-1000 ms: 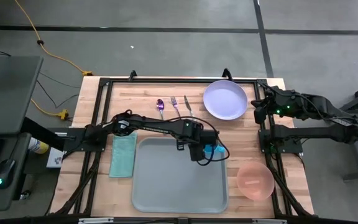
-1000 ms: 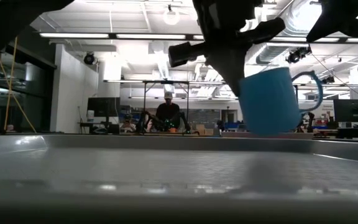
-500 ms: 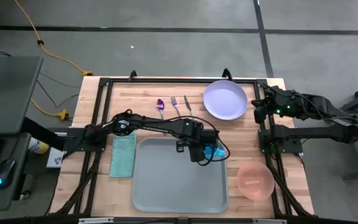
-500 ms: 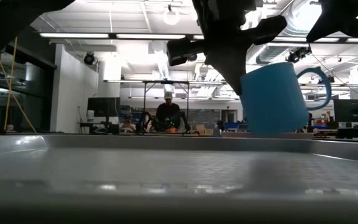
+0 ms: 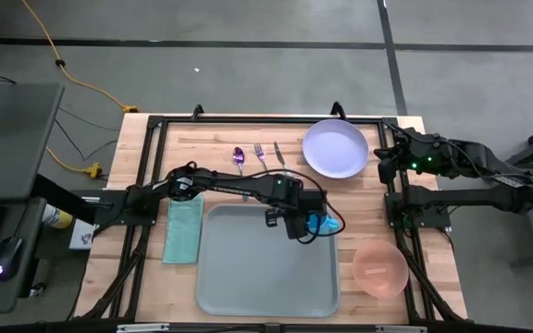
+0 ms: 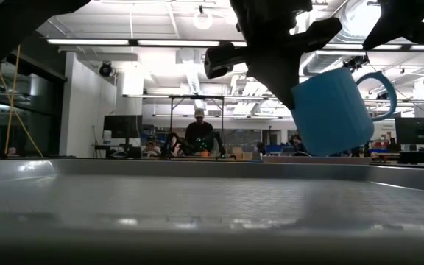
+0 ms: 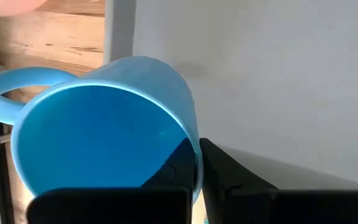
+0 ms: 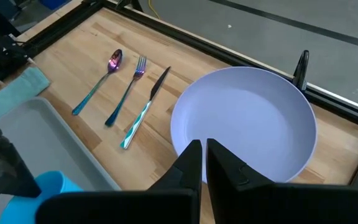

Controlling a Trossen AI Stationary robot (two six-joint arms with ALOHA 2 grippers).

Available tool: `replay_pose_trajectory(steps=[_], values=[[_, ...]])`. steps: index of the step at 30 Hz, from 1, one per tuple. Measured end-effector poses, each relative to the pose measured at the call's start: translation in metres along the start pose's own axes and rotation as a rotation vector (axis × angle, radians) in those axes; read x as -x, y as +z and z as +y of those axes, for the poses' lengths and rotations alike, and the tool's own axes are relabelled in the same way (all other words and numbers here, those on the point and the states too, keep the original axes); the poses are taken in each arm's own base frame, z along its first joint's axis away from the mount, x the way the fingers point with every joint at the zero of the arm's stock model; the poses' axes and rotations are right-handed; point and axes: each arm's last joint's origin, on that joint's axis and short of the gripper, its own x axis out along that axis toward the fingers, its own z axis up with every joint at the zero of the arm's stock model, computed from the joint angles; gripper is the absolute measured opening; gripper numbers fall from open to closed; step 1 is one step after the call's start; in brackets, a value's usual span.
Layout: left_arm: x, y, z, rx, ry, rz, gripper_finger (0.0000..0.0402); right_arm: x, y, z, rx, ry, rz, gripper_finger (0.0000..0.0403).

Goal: Set up tray
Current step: Put the blue cup on the top right of the gray tray

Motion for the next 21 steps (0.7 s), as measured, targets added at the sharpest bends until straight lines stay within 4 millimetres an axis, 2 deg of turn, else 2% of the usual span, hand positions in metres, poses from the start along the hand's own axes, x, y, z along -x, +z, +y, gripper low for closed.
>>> replay_pose_trajectory(steps=[7, 15, 21], values=[[-0.0010, 0.0000, 0.0002, 0.000, 0.005, -0.001, 0.0028, 0.0000, 0.0000, 0.0000, 0.001, 0.000, 0.000, 0.0000], [-0.0011, 0.0006, 0.0027, 0.002, 0.031, -0.007, 0.0061, 0.0000, 0.0000, 0.0000, 0.003, 0.000, 0.001, 0.0000], [-0.0013, 0.0005, 0.0015, 0.003, 0.017, -0.012, 0.0058, 0.0000, -0.0001, 0.0001, 0.003, 0.003, 0.002, 0.0000]])
